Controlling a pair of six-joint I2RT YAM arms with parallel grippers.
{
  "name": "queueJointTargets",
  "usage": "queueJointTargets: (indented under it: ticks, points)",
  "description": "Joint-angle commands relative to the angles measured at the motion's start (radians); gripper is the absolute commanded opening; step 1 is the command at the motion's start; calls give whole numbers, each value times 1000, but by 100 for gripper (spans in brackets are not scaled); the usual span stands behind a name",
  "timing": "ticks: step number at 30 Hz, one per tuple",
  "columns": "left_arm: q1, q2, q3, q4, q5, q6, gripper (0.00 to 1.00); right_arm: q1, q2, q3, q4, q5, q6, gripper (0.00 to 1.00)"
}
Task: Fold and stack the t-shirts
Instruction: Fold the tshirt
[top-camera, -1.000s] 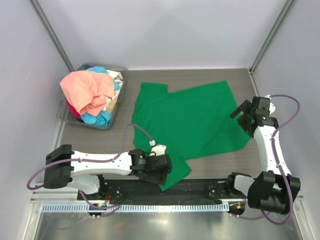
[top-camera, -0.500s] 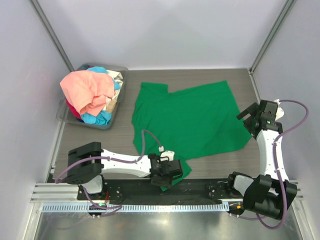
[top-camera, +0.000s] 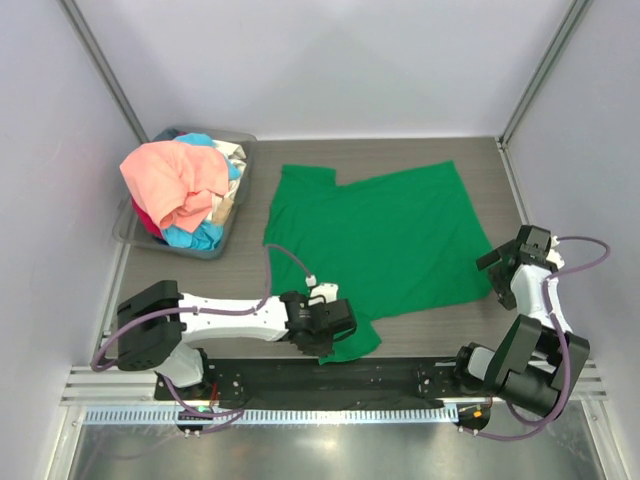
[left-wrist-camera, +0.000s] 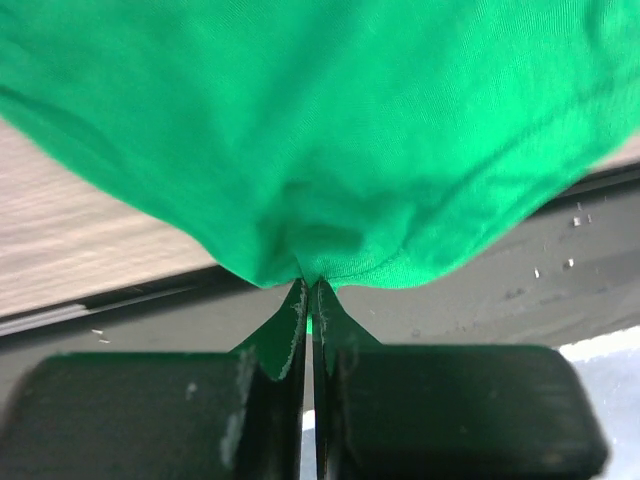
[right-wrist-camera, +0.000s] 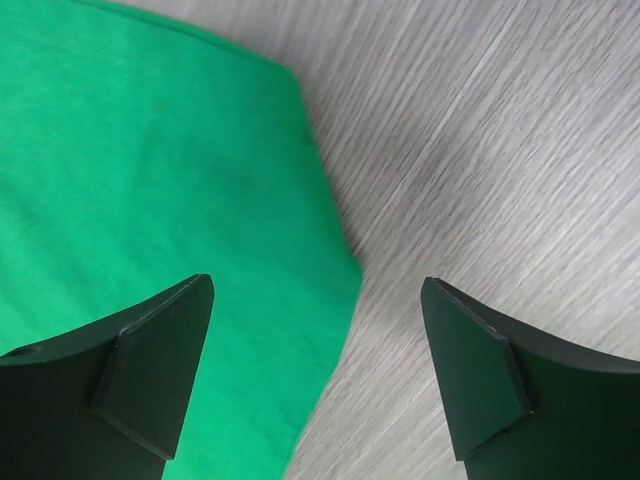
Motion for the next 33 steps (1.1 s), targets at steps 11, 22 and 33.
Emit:
queueJointTargets:
  ticks: [11,22,33]
  points:
    - [40,-40,117,-165,-78,8,0,-31,204,-52,289,-60,47,27]
    - [170,-216,269,-387,-100,82,0,-31,-79,-40,66,-172,51,1]
    - [633,-132,346,-303,27,436,0,89,251,301,13,-123,-8,1]
